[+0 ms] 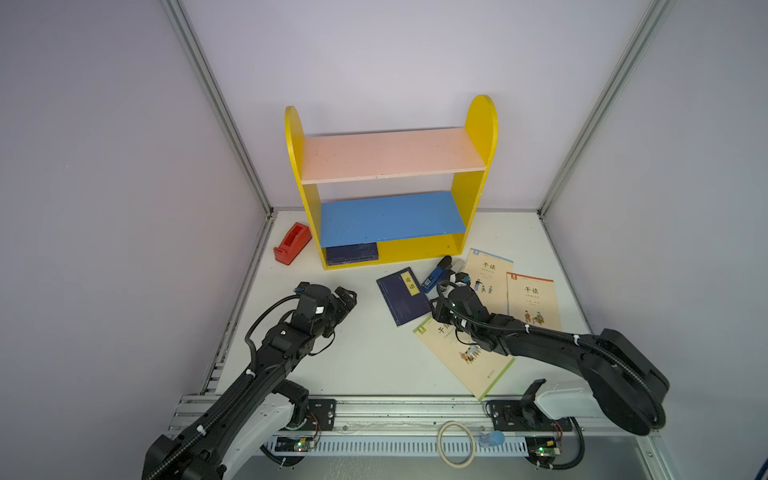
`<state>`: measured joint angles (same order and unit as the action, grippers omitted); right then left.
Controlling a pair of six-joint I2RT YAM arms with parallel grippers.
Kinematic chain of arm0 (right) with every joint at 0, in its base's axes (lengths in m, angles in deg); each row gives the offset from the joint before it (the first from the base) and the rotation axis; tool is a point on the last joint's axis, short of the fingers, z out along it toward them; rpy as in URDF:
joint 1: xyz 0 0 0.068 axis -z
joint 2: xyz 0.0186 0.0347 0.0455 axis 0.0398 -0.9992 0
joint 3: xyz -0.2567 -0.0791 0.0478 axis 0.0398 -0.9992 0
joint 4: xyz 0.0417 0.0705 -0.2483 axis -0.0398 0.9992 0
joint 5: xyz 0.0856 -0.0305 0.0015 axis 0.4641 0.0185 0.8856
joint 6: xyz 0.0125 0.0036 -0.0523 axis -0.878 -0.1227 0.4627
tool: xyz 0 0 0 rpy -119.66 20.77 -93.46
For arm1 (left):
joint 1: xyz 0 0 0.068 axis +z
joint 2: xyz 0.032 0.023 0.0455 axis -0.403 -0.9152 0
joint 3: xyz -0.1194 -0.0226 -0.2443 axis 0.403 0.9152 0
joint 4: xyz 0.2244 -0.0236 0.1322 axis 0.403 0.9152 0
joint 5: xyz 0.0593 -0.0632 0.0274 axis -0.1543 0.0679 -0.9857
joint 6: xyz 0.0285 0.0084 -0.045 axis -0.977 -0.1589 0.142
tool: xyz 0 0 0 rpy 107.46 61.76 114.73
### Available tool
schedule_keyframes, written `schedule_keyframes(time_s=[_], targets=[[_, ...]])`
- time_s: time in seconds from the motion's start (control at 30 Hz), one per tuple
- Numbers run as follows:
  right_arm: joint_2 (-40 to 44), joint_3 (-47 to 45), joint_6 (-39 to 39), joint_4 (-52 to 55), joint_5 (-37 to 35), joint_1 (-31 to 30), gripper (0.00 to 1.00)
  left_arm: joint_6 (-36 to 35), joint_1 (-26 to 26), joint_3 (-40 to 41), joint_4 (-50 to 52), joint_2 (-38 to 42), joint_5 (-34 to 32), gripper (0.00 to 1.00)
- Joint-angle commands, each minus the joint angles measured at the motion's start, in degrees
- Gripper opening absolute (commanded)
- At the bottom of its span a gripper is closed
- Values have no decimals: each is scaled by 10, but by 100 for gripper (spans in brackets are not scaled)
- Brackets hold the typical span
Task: Stacking books/files
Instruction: Pick up the book at the center of the table.
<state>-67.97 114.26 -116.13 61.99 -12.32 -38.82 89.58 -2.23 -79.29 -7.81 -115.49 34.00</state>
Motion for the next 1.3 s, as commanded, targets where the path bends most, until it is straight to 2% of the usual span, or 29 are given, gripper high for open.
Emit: schedule_keyframes(time_s=[0.0, 0.17, 0.37, 0.63, 0.77, 0.9, 1.03, 1.13, 1.27], targets=[[-8, 0, 43, 23, 3, 0, 50, 10, -47, -9, 21, -11, -36, 96], [-62, 19, 48, -1, 29, 2, 54, 16, -92, -13, 3, -39, -70, 97], [-141, 56, 49, -17, 59, 7, 53, 15, -101, -19, -44, -125, -38, 97], [-177, 60, 39, -32, 84, 2, 51, 8, -109, -50, -81, -231, -38, 97], [-179, 50, 29, -46, 87, -12, 51, -5, -108, -66, -102, -283, -34, 96], [-184, 52, 27, -44, 83, -29, 50, -21, -104, -73, -164, -334, -3, 94], [-182, 62, 31, -28, 72, -41, 50, -47, -100, -105, -159, -380, -13, 93], [-183, 66, 15, -9, 51, -28, 50, -69, -81, -119, -169, -406, -9, 91], [-191, 50, -19, -55, 87, 13, 51, -94, -44, -130, -186, -428, 33, 88]])
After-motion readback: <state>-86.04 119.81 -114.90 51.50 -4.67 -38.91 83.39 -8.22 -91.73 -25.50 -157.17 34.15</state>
